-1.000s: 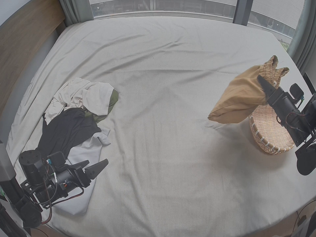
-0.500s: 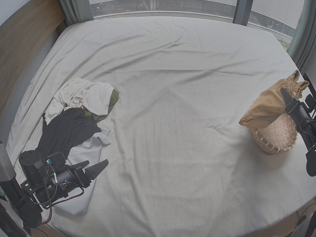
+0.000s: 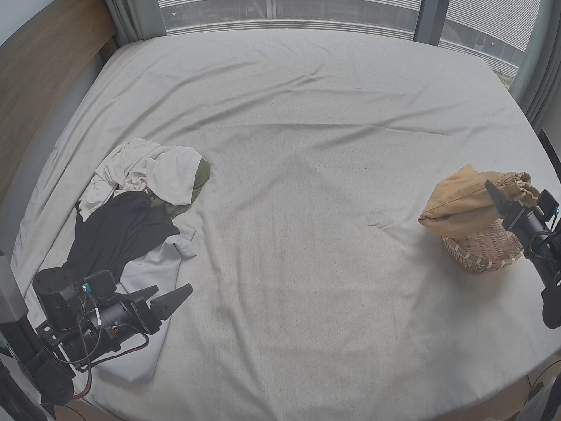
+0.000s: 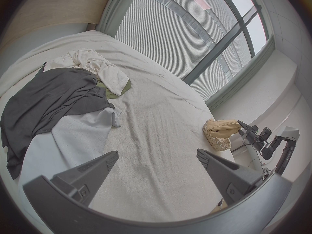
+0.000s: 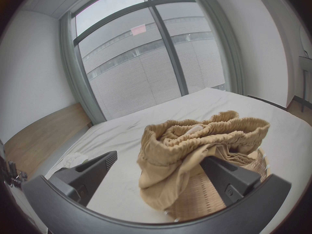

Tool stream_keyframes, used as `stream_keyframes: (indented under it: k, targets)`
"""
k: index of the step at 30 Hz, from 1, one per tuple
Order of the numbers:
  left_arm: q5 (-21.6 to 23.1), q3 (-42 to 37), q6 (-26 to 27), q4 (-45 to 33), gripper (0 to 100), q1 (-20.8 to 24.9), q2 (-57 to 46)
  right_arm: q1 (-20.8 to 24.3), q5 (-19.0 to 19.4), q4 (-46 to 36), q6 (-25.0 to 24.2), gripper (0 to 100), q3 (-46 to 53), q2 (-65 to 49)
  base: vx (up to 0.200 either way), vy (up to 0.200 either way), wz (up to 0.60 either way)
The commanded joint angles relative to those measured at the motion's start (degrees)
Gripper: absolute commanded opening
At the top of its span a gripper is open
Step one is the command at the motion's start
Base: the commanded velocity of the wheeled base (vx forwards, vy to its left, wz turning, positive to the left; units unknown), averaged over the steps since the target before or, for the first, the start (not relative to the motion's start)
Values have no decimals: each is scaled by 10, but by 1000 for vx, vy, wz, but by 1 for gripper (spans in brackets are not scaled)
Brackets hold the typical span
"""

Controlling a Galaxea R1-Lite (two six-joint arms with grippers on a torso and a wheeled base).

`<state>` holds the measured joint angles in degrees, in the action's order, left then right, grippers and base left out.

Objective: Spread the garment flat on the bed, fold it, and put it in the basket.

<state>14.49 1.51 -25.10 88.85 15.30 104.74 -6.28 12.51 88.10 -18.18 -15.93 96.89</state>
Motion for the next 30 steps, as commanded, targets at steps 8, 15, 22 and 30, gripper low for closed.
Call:
stream_keyframes:
  k: [8,15,22,30]
  targets:
    - [0,1,1,0,100,11,-1,49,8,-50,42,100,53,-121,0,0,0]
    - [0,1,1,0,100,11,-1,47,8,-132,42,100,28,-204,0,0,0]
    - [-3,2,2,0,100,20,-10,141,19,-233,42,100,29,-249,0,0,0]
    - [-8,-15,8,-1,100,48,-66,285,33,-277,42,100,40,-231,0,0,0]
